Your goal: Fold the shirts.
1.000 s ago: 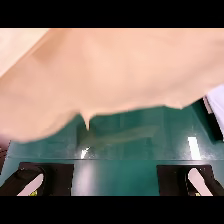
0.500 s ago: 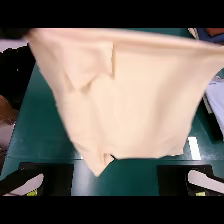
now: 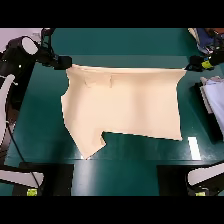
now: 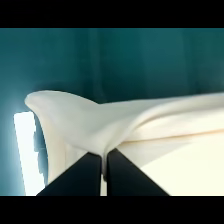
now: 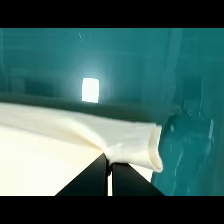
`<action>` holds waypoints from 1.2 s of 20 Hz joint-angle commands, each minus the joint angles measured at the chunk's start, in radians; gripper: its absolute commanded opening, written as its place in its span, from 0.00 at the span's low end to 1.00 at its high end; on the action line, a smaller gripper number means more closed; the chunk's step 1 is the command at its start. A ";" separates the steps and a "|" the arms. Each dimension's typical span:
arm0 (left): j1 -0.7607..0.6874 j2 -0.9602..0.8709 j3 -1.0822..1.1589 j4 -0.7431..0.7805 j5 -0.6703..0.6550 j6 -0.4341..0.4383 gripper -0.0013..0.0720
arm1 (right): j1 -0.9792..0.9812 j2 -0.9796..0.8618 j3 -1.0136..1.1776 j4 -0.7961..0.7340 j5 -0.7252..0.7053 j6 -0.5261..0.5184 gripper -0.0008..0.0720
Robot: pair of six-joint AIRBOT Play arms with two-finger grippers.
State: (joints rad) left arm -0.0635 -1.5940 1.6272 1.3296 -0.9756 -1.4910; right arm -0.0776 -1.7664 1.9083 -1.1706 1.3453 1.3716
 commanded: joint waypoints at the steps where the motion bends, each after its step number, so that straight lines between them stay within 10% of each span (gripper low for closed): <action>1: 0.038 -0.034 0.012 -0.004 -0.063 0.008 0.05 | 0.005 -0.050 0.071 -0.009 0.025 0.000 0.03; 5: 0.049 -0.034 -0.033 -0.005 -0.245 0.079 0.05 | 0.011 -0.027 0.002 -0.011 0.132 0.000 0.03; 15: 0.047 -0.034 -0.235 -0.005 -0.163 0.018 0.07 | 0.084 0.205 -0.570 -0.011 -0.162 0.000 0.04; 16: 0.047 -0.034 -0.235 -0.005 -0.170 0.012 0.37 | 0.084 0.210 -0.587 -0.006 -0.161 0.000 0.11; 17: 0.050 -0.032 -0.232 -0.004 -0.191 0.005 0.65 | 0.084 0.211 -0.591 -0.008 -0.145 0.000 0.39; 24: 0.093 0.245 -0.397 0.025 -0.335 0.006 0.66 | -0.028 0.414 -0.658 -0.008 -0.034 -0.003 0.48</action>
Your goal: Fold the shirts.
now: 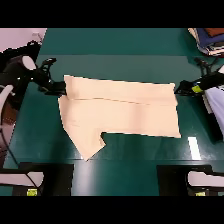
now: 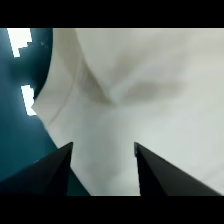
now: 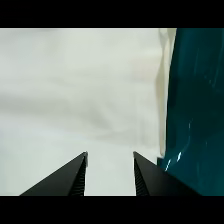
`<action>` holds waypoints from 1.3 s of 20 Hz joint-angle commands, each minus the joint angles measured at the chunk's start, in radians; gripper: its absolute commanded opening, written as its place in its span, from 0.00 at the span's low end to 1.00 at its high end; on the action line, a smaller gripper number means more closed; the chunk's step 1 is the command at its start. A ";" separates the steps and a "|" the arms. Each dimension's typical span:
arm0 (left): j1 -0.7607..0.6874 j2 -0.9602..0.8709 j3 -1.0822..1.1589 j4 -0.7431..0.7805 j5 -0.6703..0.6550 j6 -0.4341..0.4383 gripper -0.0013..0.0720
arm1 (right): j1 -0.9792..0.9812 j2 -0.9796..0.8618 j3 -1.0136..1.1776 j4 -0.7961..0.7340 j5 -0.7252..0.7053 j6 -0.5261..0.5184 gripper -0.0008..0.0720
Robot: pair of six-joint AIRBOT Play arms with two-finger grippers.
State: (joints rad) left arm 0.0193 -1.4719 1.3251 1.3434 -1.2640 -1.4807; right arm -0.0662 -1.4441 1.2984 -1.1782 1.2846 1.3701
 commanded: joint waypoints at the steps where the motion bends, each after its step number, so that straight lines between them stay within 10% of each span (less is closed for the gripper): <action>1: 0.010 0.190 -0.174 -0.001 -0.048 -0.011 0.66 | -0.054 0.136 -0.082 0.000 0.027 -0.002 0.48; 9: 0.010 0.533 -0.768 -0.208 0.003 -0.051 0.66 | -0.087 0.323 -0.263 0.008 -0.001 -0.002 0.49; 20: 0.010 0.533 -0.906 -0.407 0.268 -0.031 0.65 | -0.087 0.323 -0.261 0.014 0.021 -0.002 0.49; 21: 0.010 0.532 -0.906 -0.420 0.283 -0.031 0.51 | -0.087 0.323 -0.262 0.025 0.031 -0.003 0.49; 22: 0.010 0.532 -0.905 -0.425 0.293 -0.030 0.15 | -0.088 0.323 -0.262 0.024 0.043 -0.005 0.49; 26: 0.010 0.532 -0.861 -0.430 0.233 0.001 0.05 | -0.088 0.323 -0.282 -0.044 0.117 -0.019 0.49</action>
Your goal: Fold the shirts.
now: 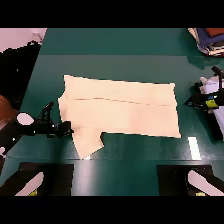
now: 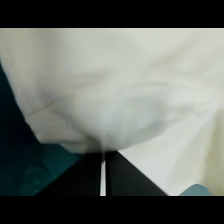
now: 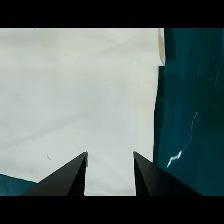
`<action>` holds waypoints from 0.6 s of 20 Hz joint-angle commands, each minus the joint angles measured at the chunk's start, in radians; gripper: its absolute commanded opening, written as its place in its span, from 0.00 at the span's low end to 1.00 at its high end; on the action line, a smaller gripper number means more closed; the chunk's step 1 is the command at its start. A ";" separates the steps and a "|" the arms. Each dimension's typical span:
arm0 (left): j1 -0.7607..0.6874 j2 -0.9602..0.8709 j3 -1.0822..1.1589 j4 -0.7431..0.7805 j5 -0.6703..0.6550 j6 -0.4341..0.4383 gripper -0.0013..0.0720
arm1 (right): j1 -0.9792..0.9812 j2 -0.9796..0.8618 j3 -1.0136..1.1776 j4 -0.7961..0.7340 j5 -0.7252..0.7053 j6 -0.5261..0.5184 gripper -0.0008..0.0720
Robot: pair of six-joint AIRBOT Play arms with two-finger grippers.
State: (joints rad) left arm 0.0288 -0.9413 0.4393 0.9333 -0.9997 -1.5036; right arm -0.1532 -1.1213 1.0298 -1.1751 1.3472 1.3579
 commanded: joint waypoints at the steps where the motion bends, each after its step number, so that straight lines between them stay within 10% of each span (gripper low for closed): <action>1: 0.000 0.001 0.046 -0.021 -0.053 0.040 0.05 | -0.006 0.001 -0.045 -0.081 0.072 -0.007 0.49; 3: 0.000 0.001 0.088 -0.021 -0.089 0.057 0.05 | -0.053 0.001 -0.134 -0.080 0.085 -0.007 0.49; 6: 0.000 0.001 0.122 -0.024 -0.090 0.072 0.05 | -0.156 0.000 -0.272 -0.072 0.087 -0.007 0.86; 12: 0.000 0.001 0.124 -0.025 -0.066 0.072 0.05 | -0.228 0.000 -0.457 0.096 0.006 -0.055 0.60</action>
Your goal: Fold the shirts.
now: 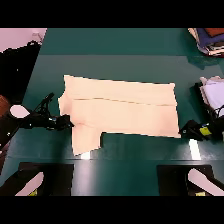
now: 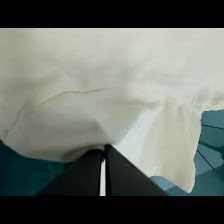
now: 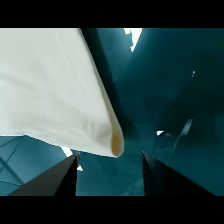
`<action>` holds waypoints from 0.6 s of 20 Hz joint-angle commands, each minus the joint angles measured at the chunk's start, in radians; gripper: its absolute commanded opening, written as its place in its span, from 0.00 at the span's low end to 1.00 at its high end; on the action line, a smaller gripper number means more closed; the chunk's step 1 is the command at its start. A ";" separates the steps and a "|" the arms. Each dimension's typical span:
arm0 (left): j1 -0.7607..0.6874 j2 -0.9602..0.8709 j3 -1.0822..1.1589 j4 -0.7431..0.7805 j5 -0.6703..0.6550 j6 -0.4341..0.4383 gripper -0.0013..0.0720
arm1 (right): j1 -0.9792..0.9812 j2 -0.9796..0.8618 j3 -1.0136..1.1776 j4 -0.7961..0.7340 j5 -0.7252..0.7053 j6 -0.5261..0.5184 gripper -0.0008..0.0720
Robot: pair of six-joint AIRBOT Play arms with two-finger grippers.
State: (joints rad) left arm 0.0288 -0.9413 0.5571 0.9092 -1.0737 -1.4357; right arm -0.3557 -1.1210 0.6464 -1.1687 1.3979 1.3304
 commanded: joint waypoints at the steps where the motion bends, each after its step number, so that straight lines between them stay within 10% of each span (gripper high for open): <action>1: 0.000 0.001 0.006 0.000 0.008 0.004 0.05 | -0.025 -0.001 -0.081 0.111 -0.062 -0.032 0.60; 6: 0.000 0.001 0.006 0.000 0.002 0.003 0.05 | 0.042 -0.003 -0.081 0.119 -0.070 -0.032 0.42; 9: 0.000 0.027 0.006 0.042 -0.049 0.003 0.05 | 0.084 -0.002 -0.080 0.117 -0.068 -0.060 0.03; 12: 0.000 0.169 0.009 0.145 -0.114 -0.071 0.05 | 0.086 0.066 -0.079 0.063 -0.051 -0.059 0.03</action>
State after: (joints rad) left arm 0.0284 -0.8627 0.5636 0.9707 -1.1271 -1.4509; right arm -0.2836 -1.0977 0.5678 -1.0668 1.3361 1.2789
